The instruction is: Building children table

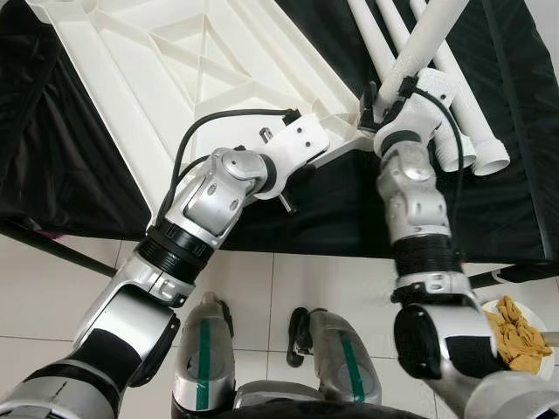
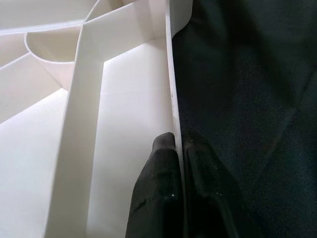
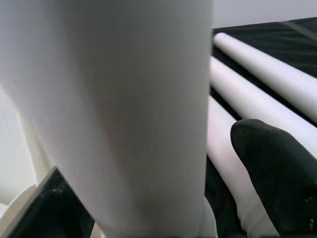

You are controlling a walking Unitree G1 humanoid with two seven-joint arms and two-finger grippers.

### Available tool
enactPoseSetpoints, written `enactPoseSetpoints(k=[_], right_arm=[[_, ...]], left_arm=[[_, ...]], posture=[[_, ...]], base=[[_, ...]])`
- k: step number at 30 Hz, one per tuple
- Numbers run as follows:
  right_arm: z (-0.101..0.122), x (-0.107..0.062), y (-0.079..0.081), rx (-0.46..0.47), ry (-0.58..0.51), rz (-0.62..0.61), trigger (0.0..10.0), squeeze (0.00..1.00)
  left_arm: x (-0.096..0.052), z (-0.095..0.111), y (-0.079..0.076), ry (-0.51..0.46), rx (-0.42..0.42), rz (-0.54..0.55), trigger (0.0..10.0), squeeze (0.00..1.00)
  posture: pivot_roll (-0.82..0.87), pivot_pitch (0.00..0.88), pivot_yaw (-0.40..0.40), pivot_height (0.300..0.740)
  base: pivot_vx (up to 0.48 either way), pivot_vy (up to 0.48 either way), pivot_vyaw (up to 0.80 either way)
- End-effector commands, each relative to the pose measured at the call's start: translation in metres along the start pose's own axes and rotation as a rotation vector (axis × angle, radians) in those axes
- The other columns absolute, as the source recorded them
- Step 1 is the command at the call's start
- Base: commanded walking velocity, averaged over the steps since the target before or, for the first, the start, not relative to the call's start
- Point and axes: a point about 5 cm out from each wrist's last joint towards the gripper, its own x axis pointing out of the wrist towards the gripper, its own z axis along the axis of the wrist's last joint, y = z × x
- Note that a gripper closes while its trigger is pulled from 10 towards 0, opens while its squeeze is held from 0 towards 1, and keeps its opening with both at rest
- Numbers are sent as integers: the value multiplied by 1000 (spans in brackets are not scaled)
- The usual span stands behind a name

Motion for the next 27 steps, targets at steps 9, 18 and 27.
enactPoseSetpoints(k=[9,18,27], right_arm=[[-3,7,1,-70,24,285,10000,0],[7,9,-8,-133,-9,461,10000,0],[10,11,-28,-172,10,589,10000,0]], left_arm=[[4,11,-3,-34,51,-4,10000,0],[3,13,0,-40,54,1,10000,0],[2,13,2,-41,51,7,10000,0]], posture=[[54,1,-54,740],[54,8,-51,740],[57,18,-44,740]], base=[[0,0,0],[0,0,0],[0,0,0]])
